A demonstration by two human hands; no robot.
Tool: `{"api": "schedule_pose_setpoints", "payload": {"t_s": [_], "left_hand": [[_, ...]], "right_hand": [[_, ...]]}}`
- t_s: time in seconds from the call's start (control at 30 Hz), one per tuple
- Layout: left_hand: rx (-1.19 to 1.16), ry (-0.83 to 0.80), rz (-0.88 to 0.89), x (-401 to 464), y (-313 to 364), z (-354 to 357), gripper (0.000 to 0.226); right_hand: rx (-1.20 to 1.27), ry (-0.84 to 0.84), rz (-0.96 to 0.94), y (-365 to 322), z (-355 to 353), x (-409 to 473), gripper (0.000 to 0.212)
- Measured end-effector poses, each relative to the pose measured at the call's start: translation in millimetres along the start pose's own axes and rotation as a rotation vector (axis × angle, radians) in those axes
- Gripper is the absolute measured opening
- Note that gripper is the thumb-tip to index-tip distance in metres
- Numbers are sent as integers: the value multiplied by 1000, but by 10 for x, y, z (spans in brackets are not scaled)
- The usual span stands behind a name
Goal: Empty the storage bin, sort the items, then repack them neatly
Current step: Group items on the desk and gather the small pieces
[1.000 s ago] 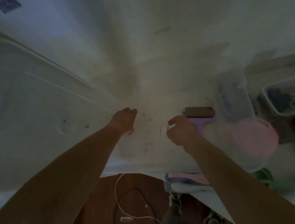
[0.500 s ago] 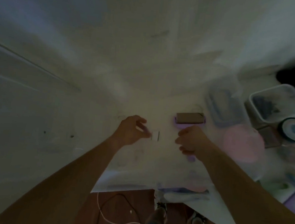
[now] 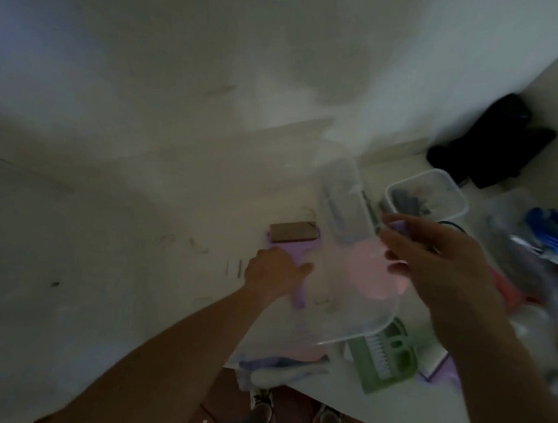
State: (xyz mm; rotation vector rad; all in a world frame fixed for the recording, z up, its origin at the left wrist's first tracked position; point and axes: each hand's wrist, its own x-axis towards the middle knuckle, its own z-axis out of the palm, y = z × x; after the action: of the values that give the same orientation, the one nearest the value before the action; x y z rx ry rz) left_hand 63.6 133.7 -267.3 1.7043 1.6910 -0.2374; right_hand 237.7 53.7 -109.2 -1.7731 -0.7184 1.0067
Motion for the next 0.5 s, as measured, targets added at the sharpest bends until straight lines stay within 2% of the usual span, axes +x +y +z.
{"api": "schedule_pose_setpoints", "payload": {"t_s": [0.1, 0.23, 0.27, 0.33, 0.37, 0.5], "left_hand": [[88, -18, -23, 96, 134, 165, 72], [85, -38, -58, 152, 140, 200, 50], [7, -65, -80, 147, 133, 192, 39], [-303, -136, -154, 79, 169, 162, 15], [-446, -156, -187, 20, 222, 127, 10], [-727, -143, -180, -204, 488, -133, 12]], "right_hand": [[35, 74, 43, 41, -458, -106, 23], [97, 136, 126, 197, -883, -154, 29], [120, 150, 140, 237, -954, -153, 24], [177, 172, 173, 342, -1081, -136, 16], [197, 171, 182, 391, -1129, -115, 14], [229, 160, 190, 486, -1280, 6, 18]]}}
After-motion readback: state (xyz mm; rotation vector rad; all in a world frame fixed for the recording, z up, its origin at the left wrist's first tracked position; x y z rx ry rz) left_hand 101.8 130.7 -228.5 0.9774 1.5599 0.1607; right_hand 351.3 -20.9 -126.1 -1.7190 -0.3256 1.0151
